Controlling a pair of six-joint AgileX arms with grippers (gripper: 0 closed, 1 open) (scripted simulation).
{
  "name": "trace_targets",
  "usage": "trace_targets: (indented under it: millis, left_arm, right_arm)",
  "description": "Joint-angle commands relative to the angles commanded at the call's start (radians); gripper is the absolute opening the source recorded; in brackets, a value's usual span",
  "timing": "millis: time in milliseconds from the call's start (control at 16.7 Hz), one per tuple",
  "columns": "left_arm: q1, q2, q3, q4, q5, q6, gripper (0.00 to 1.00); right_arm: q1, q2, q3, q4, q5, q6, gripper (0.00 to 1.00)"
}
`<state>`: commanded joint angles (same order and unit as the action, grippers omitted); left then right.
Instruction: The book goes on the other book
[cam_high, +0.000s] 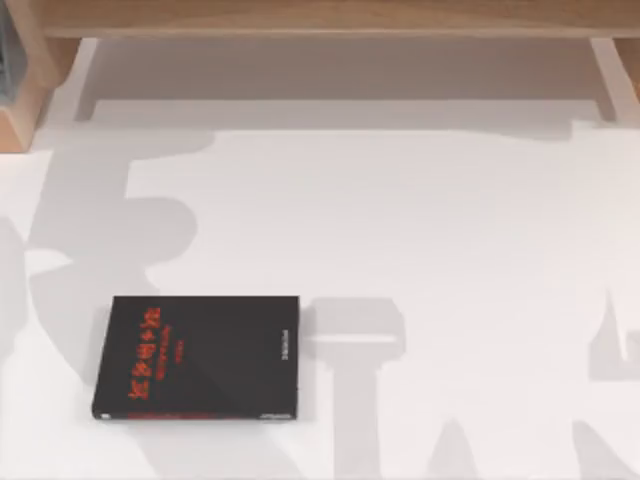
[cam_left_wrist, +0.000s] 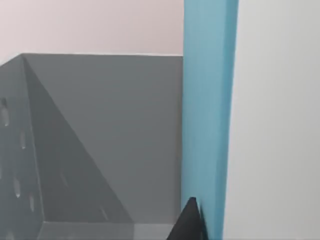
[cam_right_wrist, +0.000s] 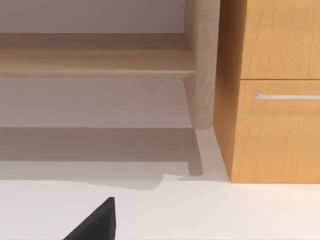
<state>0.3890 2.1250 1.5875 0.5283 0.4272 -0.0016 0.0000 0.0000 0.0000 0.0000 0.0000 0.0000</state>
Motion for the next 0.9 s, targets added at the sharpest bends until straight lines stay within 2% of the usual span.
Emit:
trace_targets:
  millis: [540, 720, 900]
  left_arm:
    - [0.001, -0.047, -0.029, -0.013, -0.002, 0.009, 0.0]
    - [-0.025, -0.122, -0.089, -0.009, -0.085, 0.069, 0.0]
    - [-0.07, -0.252, -0.213, -0.009, -0.252, 0.177, 0.0]
  right_arm:
    - [0.0, 0.0, 0.0, 0.0, 0.0, 0.0, 1.0]
    - [0.0, 0.0, 0.0, 0.0, 0.0, 0.0, 1.0]
    - [0.0, 0.0, 0.0, 0.0, 0.0, 0.0, 1.0]
